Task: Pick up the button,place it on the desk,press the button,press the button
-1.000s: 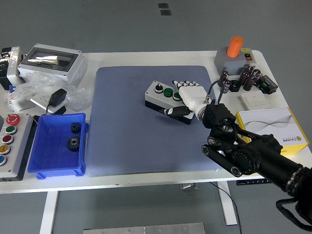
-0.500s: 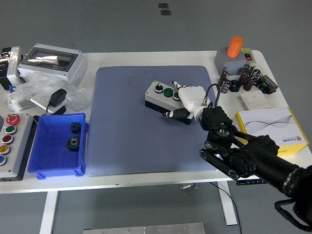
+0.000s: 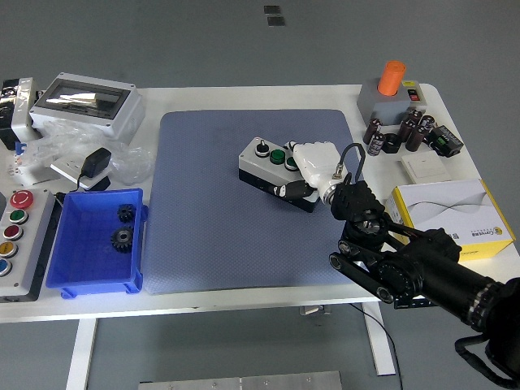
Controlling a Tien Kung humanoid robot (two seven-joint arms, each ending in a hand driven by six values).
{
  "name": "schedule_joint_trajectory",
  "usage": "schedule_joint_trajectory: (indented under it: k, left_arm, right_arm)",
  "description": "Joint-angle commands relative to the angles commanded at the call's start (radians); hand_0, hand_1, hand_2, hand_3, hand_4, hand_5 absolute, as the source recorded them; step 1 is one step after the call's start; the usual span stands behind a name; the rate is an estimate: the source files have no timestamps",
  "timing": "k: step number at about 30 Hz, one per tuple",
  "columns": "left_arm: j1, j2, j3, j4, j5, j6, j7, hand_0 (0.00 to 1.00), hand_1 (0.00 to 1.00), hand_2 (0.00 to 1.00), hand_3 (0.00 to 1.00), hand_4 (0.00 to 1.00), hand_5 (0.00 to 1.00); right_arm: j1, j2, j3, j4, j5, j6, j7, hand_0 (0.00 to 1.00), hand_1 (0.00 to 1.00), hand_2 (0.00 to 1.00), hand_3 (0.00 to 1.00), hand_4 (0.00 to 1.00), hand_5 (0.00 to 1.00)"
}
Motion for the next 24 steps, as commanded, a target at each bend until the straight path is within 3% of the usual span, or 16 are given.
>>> schedule_joint_trajectory:
  k: [1,2,7,8,10,18,24]
  left_arm:
    - [0.000,0.000,0.001,0.000,-0.002,0.002,0.001,0.736,0.740,0.654,0.697,0.929,0.354]
    - [0.001,0.000,0.003,0.000,-0.003,0.004,0.004,0.736,0.741,0.654,0.697,0.930,0.353]
    - [0.005,-0.001,0.006,0.000,-0.011,0.012,0.007,0.736,0.741,0.654,0.697,0.930,0.353]
    - [0.006,-0.002,0.006,0.000,-0.013,0.013,0.007,0.736,0.740,0.654,0.696,0.928,0.349]
    - [0.009,-0.004,0.006,0.000,-0.015,0.014,0.007,0.736,0.740,0.654,0.696,0.928,0.349]
    - [0.015,-0.008,0.002,0.000,-0.015,0.018,0.005,0.736,0.741,0.655,0.696,0.926,0.350]
    - [0.014,-0.010,0.004,0.000,-0.016,0.016,0.003,0.736,0.741,0.655,0.696,0.927,0.350]
  right_arm:
    - [-0.001,-0.001,0.002,0.002,0.000,-0.008,0.007,0.065,0.364,0.438,0.555,0.770,0.176]
    - [-0.002,-0.003,0.006,0.008,0.000,-0.019,0.018,0.055,0.334,0.391,0.398,0.744,0.189]
    - [-0.015,-0.028,0.028,0.065,0.009,-0.066,0.081,0.055,0.334,0.391,0.398,0.744,0.189]
    - [-0.020,-0.041,0.031,0.086,0.020,-0.074,0.102,0.043,0.322,0.366,0.332,0.712,0.193]
    - [-0.030,-0.067,0.030,0.127,0.043,-0.083,0.143,0.043,0.322,0.366,0.332,0.712,0.193]
    - [-0.053,-0.160,-0.054,0.292,0.043,-0.066,0.331,0.031,0.304,0.329,0.294,0.686,0.201]
    - [-0.065,-0.172,-0.089,0.298,0.008,-0.058,0.419,0.064,0.310,0.324,0.285,0.663,0.207]
